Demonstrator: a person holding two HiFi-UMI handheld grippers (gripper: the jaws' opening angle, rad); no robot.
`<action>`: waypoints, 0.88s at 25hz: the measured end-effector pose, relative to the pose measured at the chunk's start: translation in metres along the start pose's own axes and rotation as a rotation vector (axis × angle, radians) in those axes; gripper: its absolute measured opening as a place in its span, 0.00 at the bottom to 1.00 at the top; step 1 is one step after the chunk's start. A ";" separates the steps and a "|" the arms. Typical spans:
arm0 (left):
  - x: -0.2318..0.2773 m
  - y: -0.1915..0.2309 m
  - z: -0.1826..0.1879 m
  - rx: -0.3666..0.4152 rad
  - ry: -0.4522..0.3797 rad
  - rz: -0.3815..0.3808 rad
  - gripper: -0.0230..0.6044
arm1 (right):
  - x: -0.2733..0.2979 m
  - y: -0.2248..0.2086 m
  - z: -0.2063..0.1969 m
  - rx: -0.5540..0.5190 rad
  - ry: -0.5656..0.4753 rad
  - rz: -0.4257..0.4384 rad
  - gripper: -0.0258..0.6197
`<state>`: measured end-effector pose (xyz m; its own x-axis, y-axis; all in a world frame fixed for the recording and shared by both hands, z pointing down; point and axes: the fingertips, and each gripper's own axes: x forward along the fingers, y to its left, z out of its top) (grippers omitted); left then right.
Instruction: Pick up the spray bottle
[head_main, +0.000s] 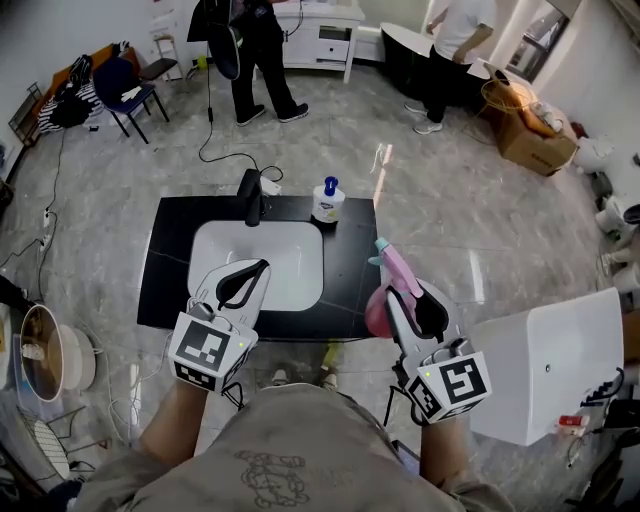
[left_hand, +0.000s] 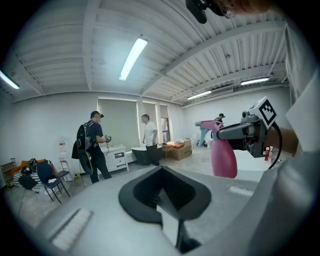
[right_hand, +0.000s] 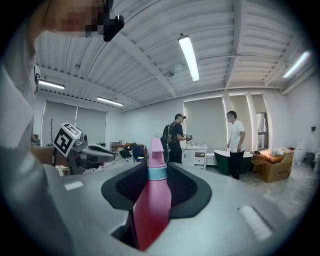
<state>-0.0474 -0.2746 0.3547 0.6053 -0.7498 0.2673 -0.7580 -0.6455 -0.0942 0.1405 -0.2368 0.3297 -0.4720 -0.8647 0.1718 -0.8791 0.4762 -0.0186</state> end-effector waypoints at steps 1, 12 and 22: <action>0.001 -0.002 -0.004 0.004 0.011 -0.005 0.04 | -0.001 -0.001 -0.004 0.004 0.009 -0.004 0.29; 0.013 -0.018 -0.037 -0.016 0.094 -0.030 0.04 | 0.000 -0.001 -0.041 0.024 0.083 -0.003 0.29; 0.014 -0.025 -0.042 -0.023 0.112 -0.038 0.04 | -0.001 -0.002 -0.050 0.032 0.112 0.003 0.29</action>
<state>-0.0308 -0.2628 0.4012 0.6039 -0.7029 0.3757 -0.7410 -0.6688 -0.0603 0.1462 -0.2286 0.3791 -0.4661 -0.8389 0.2810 -0.8801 0.4722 -0.0501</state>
